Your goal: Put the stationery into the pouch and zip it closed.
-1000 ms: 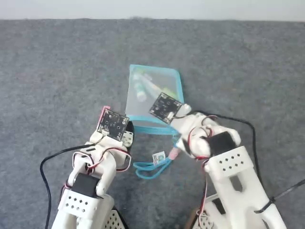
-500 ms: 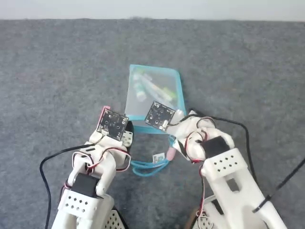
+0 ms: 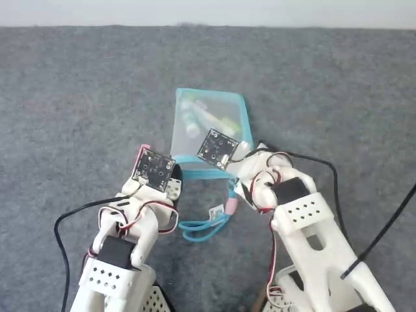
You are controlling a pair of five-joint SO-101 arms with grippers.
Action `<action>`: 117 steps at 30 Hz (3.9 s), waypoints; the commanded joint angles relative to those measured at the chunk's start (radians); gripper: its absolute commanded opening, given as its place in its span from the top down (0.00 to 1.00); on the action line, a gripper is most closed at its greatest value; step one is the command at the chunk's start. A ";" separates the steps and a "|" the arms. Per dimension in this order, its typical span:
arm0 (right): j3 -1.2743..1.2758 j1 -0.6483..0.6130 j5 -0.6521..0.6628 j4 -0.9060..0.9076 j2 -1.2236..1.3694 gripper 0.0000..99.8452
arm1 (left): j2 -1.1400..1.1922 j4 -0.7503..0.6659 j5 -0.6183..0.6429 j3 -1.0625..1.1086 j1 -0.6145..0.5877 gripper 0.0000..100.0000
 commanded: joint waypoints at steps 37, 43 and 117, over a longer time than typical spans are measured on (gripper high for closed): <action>-0.404 0.042 -0.327 0.179 0.125 0.99 | -0.017 0.178 0.021 -0.294 -0.167 0.85; -0.562 0.047 -0.390 0.179 0.277 0.99 | -0.118 0.272 0.023 -0.337 -0.192 0.84; -0.405 0.015 -0.431 0.248 0.064 0.99 | 0.029 0.310 -0.026 -0.286 0.130 0.80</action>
